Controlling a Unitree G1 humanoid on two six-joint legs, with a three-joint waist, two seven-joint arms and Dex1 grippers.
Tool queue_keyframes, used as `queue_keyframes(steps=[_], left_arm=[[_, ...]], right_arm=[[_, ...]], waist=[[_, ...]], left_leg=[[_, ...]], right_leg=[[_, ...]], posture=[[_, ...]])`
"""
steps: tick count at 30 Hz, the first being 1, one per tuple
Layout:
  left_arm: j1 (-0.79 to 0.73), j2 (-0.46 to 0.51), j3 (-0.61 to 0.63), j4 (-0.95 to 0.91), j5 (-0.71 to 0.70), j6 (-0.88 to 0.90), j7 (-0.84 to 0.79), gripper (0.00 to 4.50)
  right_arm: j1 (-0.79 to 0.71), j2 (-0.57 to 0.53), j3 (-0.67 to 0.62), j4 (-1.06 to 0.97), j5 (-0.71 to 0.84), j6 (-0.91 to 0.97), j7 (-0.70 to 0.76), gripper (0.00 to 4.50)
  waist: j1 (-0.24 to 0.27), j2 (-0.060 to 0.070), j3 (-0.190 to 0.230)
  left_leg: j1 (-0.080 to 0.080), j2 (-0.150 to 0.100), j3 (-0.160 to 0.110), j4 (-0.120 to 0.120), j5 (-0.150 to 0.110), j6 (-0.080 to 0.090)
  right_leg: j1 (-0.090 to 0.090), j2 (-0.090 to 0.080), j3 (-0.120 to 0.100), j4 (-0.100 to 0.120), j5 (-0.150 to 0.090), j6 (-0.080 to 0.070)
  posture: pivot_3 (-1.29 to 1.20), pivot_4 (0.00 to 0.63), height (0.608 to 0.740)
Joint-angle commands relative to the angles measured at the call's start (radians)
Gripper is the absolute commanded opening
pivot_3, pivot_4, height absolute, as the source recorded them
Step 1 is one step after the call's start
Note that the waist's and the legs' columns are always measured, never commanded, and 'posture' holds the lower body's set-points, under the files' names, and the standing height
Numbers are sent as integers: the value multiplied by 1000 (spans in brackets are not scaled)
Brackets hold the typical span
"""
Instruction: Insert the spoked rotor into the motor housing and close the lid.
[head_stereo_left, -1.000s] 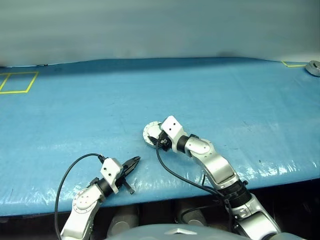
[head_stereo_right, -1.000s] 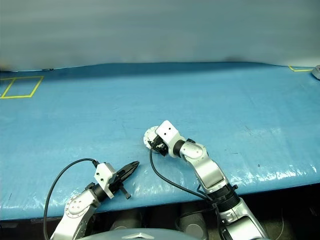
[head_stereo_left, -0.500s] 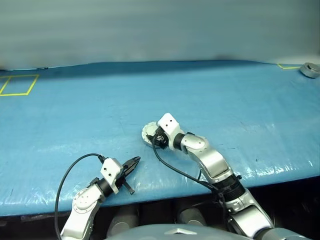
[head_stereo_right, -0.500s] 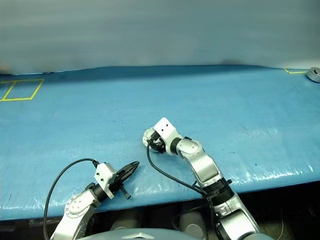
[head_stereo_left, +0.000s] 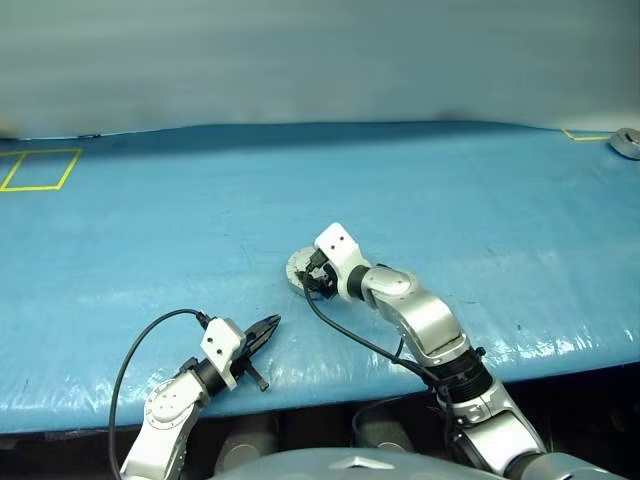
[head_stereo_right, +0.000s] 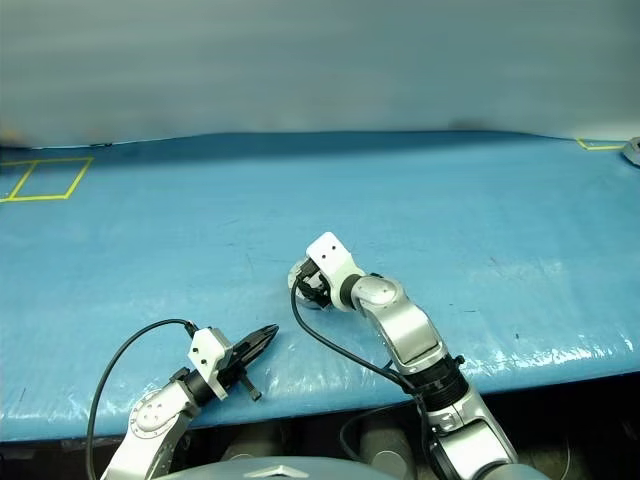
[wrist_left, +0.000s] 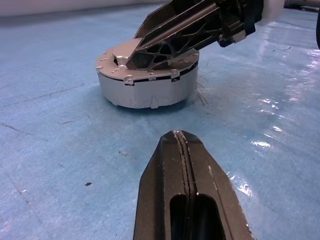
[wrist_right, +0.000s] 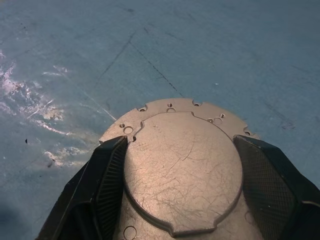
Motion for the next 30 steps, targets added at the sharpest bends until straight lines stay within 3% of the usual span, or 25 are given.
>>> queue_keyframes(steps=[1,16,26,30], left_arm=[[0,-3,1,-20,-7,-26,-2,0],[5,1,-1,-25,-9,-20,-5,0],[0,0,-3,-25,-8,-14,-5,0],[-2,-2,-3,-24,-8,-14,-4,0]], right_arm=[[66,-27,41,44,15,118,19,3037],[216,36,59,-155,120,123,34,3037],[186,-29,131,-176,61,-9,29,3037],[145,-42,111,-211,67,24,29,3037]], waist=[[1,-1,0],[-4,-1,-1],[-4,0,1],[-4,0,1]], left_leg=[[0,0,0,-1,-1,0],[0,1,-1,-1,-20,2],[0,1,-1,0,-20,2],[0,1,-1,1,-20,2]], right_leg=[[0,1,0,-1,0,1],[1,6,0,-5,-10,3],[2,6,0,-5,-12,7],[2,7,0,-4,-12,7]], posture=[[0,150,740],[0,150,740],[0,150,740],[0,150,740]])
